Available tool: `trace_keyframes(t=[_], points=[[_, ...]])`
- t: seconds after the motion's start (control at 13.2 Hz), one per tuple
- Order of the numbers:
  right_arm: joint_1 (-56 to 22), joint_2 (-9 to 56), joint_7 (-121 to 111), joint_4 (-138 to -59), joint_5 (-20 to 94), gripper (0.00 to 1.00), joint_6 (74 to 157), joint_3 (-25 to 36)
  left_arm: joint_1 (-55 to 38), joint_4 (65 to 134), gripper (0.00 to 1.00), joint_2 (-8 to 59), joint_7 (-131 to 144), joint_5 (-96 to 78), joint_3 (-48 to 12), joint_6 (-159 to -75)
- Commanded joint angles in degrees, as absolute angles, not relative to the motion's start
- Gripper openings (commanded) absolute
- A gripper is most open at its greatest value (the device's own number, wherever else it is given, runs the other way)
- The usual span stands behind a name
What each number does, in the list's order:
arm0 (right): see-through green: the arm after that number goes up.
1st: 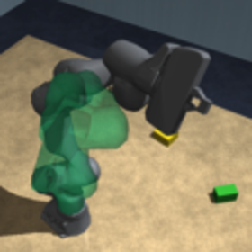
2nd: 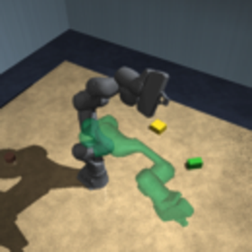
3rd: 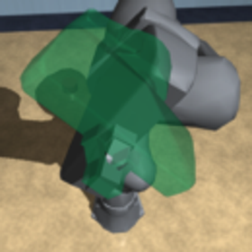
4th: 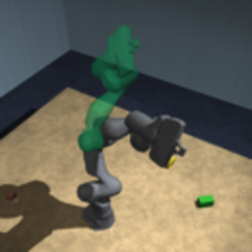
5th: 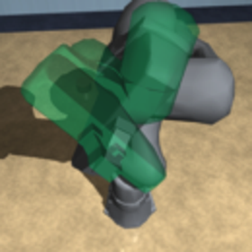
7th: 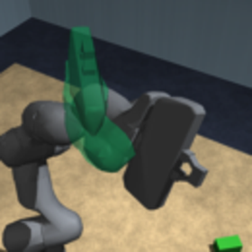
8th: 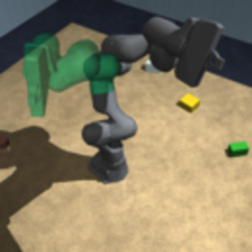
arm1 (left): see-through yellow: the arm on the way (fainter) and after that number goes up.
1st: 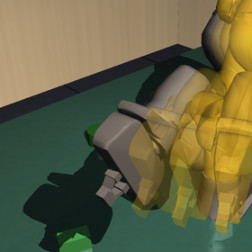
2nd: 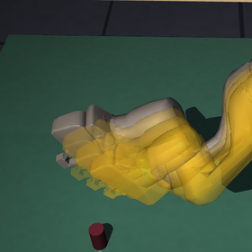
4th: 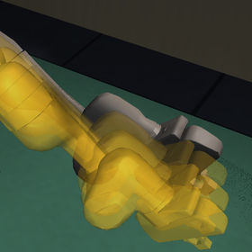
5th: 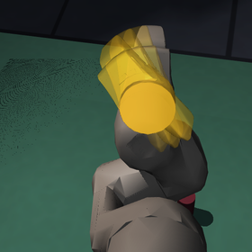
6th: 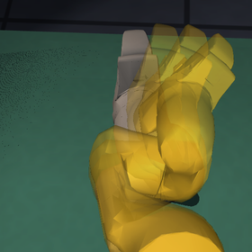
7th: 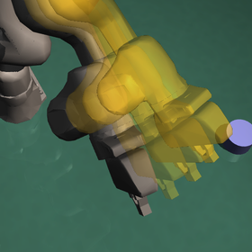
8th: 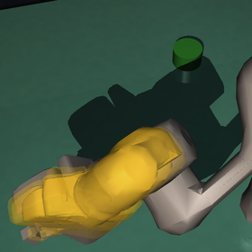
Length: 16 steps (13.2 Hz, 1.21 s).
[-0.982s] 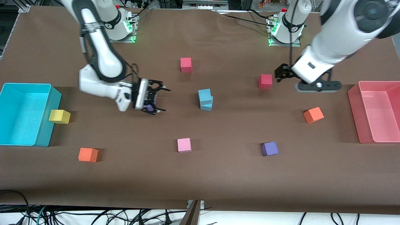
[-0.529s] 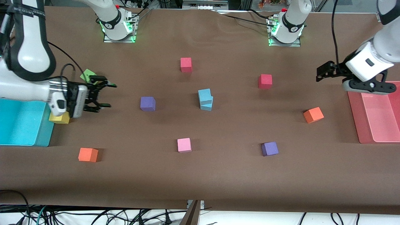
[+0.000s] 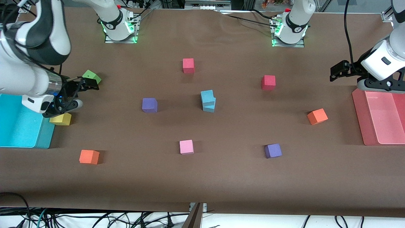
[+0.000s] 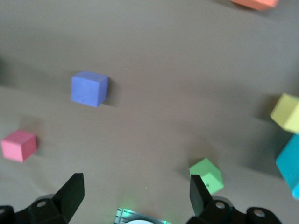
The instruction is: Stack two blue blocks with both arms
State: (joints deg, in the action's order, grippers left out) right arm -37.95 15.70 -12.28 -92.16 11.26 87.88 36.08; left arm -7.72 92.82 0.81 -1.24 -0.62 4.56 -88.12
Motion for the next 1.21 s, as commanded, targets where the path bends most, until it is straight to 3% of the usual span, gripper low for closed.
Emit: trace_keyframes(t=[0.0, 0.15, 0.38, 0.6, 0.76, 1.13], points=[[-35.44, 16.00, -5.72, -90.79, 8.27, 1.00, 86.66, 32.90, -8.17, 95.27, 1.00, -1.93, -1.93, 0.70, 4.39, -88.85], [-23.43, 14.25, -6.15, -90.97, 0.84, 1.00, 87.27, 19.32, -8.17, 96.93, 1.00, -3.07, -1.85, 0.62, 4.31, -89.82], [-13.48, 12.66, -6.16, -90.97, -3.17, 1.00, 87.88, 11.45, -7.91, 96.77, 1.00, -3.16, -2.11, 0.09, 4.83, -89.65], [-7.67, 7.49, -5.71, -91.32, -2.46, 1.00, 90.70, 10.64, -7.65, 95.54, 1.00, -2.81, -2.02, -0.44, 4.66, -88.42], [-1.53, 3.62, -5.97, -92.63, -2.37, 1.00, 90.44, 6.18, -7.65, 95.54, 1.00, -2.81, -1.93, -0.44, 4.66, -88.42], [0.09, 1.15, -5.89, -96.58, -2.37, 1.00, 92.62, 4.13, -6.07, 95.71, 1.00, -2.99, -2.37, -0.44, 4.66, -88.33]])
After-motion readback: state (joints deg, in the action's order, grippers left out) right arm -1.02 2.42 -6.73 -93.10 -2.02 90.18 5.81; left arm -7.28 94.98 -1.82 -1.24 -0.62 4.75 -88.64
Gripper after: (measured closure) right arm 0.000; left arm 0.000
